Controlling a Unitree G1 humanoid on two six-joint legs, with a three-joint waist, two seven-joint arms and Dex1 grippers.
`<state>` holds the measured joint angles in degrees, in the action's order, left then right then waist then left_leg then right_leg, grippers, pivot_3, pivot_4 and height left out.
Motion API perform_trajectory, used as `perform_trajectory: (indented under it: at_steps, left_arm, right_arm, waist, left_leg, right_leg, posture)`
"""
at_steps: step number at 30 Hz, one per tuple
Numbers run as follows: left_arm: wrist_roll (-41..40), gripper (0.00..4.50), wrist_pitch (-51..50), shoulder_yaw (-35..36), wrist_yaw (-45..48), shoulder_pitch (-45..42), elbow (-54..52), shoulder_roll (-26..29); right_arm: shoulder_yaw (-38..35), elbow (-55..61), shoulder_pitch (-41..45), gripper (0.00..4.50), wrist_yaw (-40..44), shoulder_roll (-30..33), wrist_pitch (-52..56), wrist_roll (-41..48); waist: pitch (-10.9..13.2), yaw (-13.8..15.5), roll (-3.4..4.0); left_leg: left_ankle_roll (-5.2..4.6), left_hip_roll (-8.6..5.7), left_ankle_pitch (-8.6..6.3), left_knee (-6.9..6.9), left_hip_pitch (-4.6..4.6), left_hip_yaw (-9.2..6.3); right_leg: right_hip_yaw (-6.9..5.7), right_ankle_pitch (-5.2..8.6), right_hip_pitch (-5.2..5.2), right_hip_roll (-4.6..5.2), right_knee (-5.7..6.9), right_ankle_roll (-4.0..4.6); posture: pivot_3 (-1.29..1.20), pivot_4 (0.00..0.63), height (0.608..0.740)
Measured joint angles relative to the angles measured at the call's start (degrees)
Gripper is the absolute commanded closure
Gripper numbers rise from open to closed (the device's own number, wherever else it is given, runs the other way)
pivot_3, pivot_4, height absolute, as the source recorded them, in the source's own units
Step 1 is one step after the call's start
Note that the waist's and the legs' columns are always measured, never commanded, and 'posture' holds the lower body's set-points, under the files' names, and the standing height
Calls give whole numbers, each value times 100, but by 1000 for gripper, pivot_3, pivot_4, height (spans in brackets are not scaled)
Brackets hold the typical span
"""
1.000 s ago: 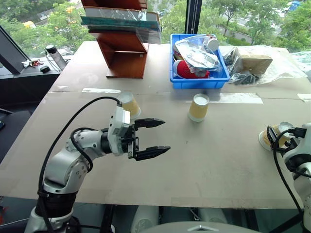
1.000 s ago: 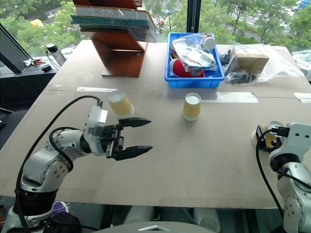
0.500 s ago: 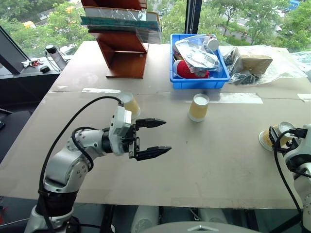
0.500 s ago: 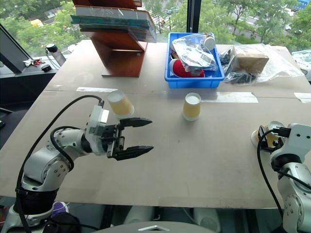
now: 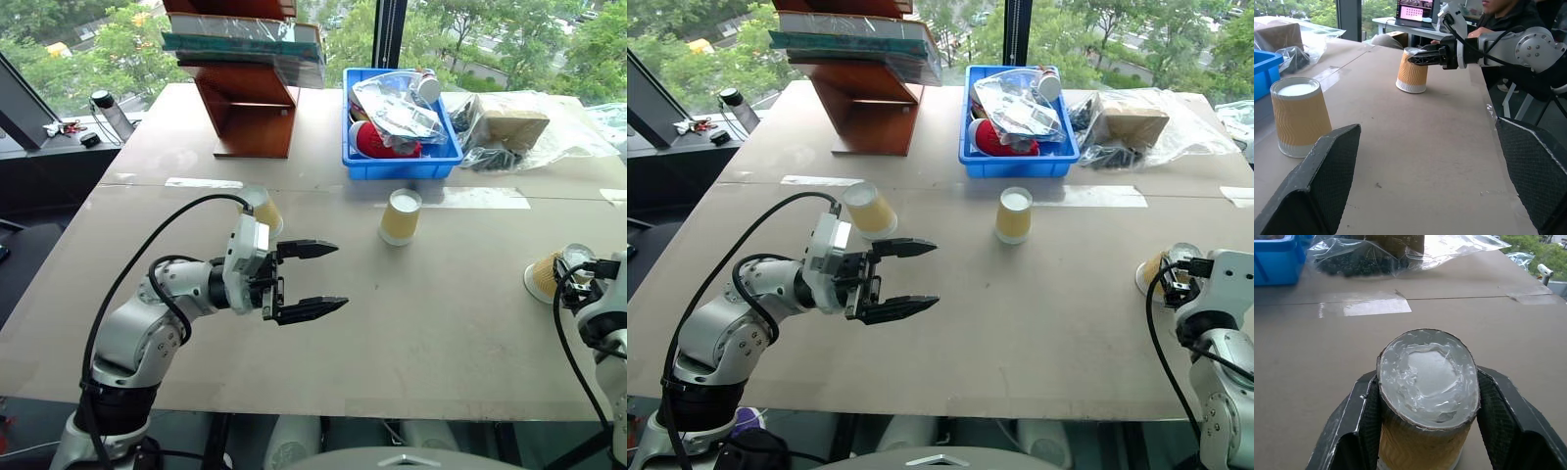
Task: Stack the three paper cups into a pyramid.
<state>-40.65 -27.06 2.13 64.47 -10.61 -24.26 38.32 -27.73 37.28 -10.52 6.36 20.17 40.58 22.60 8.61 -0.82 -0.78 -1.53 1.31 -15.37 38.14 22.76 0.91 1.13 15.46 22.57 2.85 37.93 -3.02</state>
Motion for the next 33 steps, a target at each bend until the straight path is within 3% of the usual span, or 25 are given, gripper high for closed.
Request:
perform_trajectory:
  at_steps: [7, 11, 20, 33]
  left_arm:
    - [29, 0, 61, 19, -33, 135, 26, 48]
    - [130, 0, 201, 81, 32, 451, 45, 186]
    - [243, 0, 420, 246, 36, 895, 70, 244]
    - [336, 0, 605, 294, 9, 1078, 67, 252]
  right_arm:
    - [1234, 863, 143, 2552, 1216, 930, 44, 398]
    - [1808, 1016, 444, 2552, 1558, 1128, 158, 625]
    - [2625, 911, 804, 2552, 1958, 1382, 146, 625]
    - [3234, 440, 1055, 2552, 2297, 1410, -254, 171]
  waist:
    - [8, -7, -1]
    - [13, 8, -9]
    - [22, 18, -23]
    - [23, 22, -25]
  left_leg:
    - [0, 3, 0, -3, 0, -2]
    - [0, 3, 0, -3, 5, -2]
    - [0, 4, 0, -3, 7, -6]
    - [0, 4, 0, -3, 7, -7]
  right_leg:
    - [0, 0, 4, -5, -1, -1]
    - [0, 0, 5, -1, -4, 0]
    - [-7, 0, 5, 4, -5, 0]
    - [-9, 0, 5, 4, -4, 0]
  posture:
    - [0, 150, 740]
    - [0, 150, 740]
    - [0, 150, 740]
    - [0, 150, 740]
